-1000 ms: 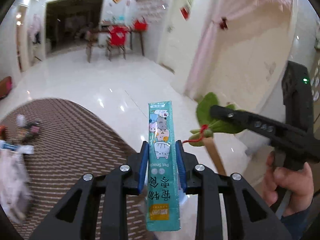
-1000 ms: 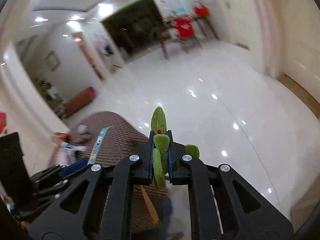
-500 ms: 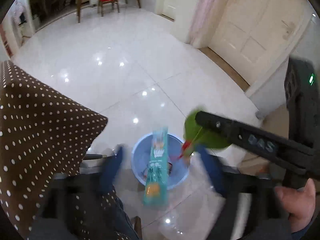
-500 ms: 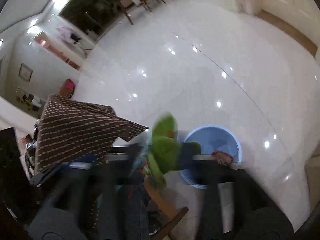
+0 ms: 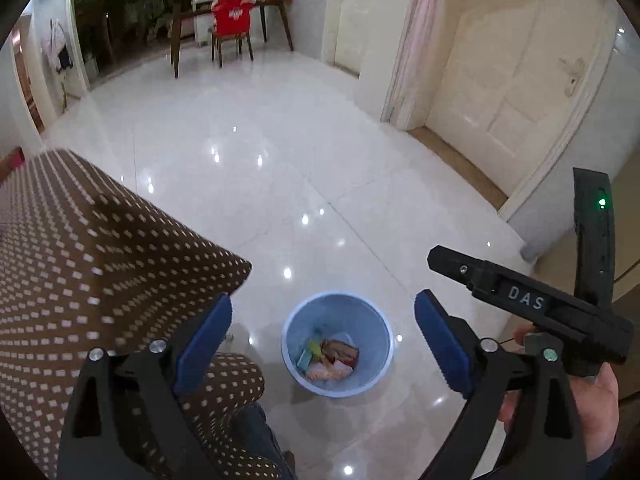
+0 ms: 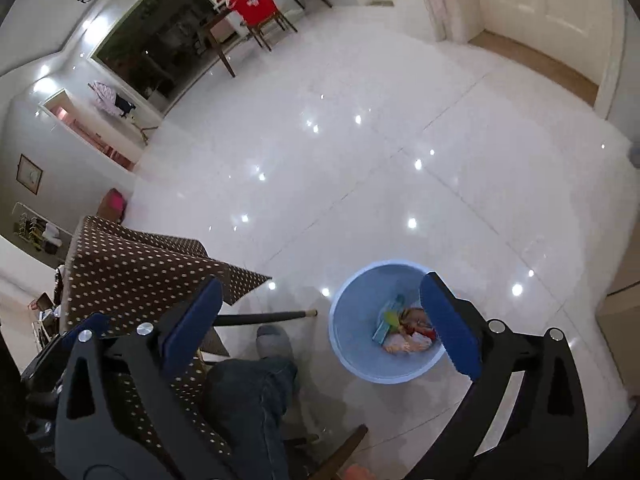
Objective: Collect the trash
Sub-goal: 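Drop the snack stick and plush into the blue wastebasket with both tools, then grasp the crumpled newspaper with the right tool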
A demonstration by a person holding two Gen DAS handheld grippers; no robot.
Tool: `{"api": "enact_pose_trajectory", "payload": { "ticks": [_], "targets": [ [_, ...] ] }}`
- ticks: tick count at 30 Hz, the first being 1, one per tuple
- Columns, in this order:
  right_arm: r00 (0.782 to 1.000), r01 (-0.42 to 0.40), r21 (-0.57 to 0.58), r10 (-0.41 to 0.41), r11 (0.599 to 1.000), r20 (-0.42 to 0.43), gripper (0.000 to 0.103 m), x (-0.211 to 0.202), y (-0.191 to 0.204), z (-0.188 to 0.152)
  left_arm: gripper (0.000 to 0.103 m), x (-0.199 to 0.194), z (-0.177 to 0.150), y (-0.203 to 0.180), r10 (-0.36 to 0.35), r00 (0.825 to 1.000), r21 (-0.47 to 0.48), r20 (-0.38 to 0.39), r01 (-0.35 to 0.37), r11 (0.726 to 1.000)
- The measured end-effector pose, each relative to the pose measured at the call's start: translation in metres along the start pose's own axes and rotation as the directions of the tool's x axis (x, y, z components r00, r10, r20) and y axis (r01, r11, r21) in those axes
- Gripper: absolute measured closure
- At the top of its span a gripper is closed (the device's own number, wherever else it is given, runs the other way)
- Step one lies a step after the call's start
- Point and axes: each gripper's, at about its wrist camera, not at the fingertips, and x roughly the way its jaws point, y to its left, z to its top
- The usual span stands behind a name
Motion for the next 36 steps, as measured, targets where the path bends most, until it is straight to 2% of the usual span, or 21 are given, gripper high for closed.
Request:
{"api": "enact_pose_trajectory", "payload": {
  "ticks": [4,9,18,23,28,32,36],
  "targets": [
    [0.998,-0.003,-0.02,0.005,1.0,0.066,0.006,-0.031,0.018,0.003,0.011,-0.036,0.004,-0.002,-0.004,0.998,0.02,0.07,0.002,1.0],
    [0.991,-0.02,-0.058,0.027,0.998,0.131,0.006,-0.063,0.048,0.008,0.01,-0.081,0.005,0.002,-0.002,0.986,0.035,0.165,-0.004,0.999],
    [0.976,-0.067,-0.179,0.102,0.982,0.192,0.006,-0.108,0.123,-0.001,0.009,-0.143,-0.009,0.041,0.04,0.961,-0.006,0.272,-0.04,0.999],
    [0.968,-0.116,-0.259,0.168,0.959,0.188,0.006,-0.115,0.179,-0.015,0.009,-0.177,-0.028,0.076,0.09,0.943,-0.062,0.321,-0.074,0.995],
    [0.965,-0.154,-0.345,0.215,0.926,0.148,0.006,-0.108,0.231,-0.036,0.009,-0.209,-0.052,0.118,0.171,0.922,-0.141,0.348,-0.129,0.982],
    [0.964,-0.19,-0.407,0.249,0.893,0.096,0.006,-0.096,0.28,-0.061,0.009,-0.232,-0.076,0.156,0.257,0.9,-0.198,0.353,-0.196,0.96],
    [0.958,-0.237,-0.492,0.286,0.838,0.025,0.006,-0.084,0.327,-0.092,0.009,-0.249,-0.099,0.192,0.332,0.878,-0.248,0.344,-0.257,0.934]
  ]
}}
